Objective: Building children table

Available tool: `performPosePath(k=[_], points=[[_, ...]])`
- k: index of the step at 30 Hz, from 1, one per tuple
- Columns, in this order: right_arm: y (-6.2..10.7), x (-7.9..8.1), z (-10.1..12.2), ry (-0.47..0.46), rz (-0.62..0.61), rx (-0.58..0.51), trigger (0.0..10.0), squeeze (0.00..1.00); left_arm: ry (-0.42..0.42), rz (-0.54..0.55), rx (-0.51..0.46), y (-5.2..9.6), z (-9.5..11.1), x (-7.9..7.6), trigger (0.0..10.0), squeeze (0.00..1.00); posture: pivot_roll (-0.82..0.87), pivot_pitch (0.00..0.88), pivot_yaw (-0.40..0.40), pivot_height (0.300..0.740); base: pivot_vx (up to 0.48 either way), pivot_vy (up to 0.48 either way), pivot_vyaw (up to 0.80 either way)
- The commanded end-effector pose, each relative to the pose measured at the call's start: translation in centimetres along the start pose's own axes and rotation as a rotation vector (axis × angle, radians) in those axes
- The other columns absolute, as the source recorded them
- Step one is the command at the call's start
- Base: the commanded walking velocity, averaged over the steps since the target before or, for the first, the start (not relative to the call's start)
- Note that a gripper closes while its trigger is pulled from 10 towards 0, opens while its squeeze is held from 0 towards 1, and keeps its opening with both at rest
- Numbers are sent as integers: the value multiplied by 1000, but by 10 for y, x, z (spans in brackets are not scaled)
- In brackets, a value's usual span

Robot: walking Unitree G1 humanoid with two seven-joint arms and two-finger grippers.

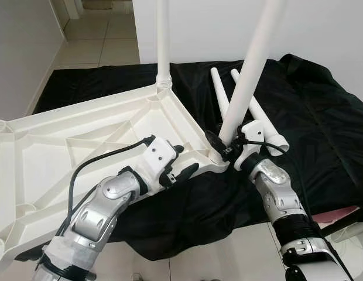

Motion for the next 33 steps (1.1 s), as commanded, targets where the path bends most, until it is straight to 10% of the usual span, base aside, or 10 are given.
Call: performPosePath(k=[1,16,24,33], points=[[16,-10,-41,-46,-56,182,10000,0,-15,-32,-7,0,1,-1,10000,0,-18,59,-1,740,0,0,0],[28,-18,-73,-227,-209,208,10000,0,-22,-26,1,3,-1,-1,10000,0,-12,53,-6,740,0,0,0],[29,1,-73,31,-74,207,10000,0,-25,-23,2,3,-2,-1,10000,0,-16,42,-10,740,0,0,0],[34,5,-80,25,-50,211,10000,0,-27,-16,3,3,-2,1,10000,0,-15,39,-13,740,0,0,0]])
Point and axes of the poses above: a point about 5 cm out from each wrist's last joint towards the gripper, its own y axis pointing back from the gripper into the wrist, its own z axis along the axis of the wrist's last joint, x = y × z, the point moved 3 cm from there along -y, pointing out of the wrist towards the gripper, and after that the axes turned 14 degrees about -y, right-handed, at the moved point
